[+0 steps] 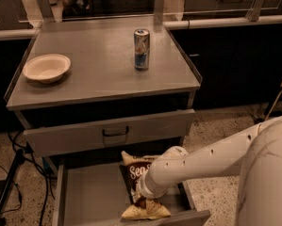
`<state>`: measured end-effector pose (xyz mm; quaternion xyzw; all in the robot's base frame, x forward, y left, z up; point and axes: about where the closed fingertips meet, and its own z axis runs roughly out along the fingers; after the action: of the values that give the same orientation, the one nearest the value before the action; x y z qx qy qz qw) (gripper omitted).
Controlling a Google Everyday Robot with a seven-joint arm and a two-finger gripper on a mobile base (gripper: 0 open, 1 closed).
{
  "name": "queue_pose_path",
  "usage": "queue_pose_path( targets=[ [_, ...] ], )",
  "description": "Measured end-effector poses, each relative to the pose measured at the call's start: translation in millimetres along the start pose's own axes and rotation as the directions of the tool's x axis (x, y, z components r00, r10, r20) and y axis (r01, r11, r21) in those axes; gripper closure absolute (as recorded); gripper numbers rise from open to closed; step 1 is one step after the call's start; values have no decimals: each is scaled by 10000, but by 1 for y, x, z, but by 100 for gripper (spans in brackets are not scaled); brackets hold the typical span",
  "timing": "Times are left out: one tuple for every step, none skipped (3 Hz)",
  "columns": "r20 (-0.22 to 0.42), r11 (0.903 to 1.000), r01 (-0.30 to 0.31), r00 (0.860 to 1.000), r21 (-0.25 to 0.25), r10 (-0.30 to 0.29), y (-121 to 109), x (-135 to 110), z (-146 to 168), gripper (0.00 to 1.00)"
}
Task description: Pick brown chip bag from middle drawer and place on counter
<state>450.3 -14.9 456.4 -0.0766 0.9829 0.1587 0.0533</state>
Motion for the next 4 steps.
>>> queue_pose_path(
  targets=[
    [-242, 9995, 229, 9995, 204, -224, -2, -1, -5, 100],
    [-610, 9985, 406, 9974, 371, -383, -5, 7, -30, 100],
    [-400, 9968, 643, 9972, 479, -624, -8, 35, -100, 100],
    [-395, 9968, 642, 9973, 480, -623, -8, 35, -100, 100]
  ],
)
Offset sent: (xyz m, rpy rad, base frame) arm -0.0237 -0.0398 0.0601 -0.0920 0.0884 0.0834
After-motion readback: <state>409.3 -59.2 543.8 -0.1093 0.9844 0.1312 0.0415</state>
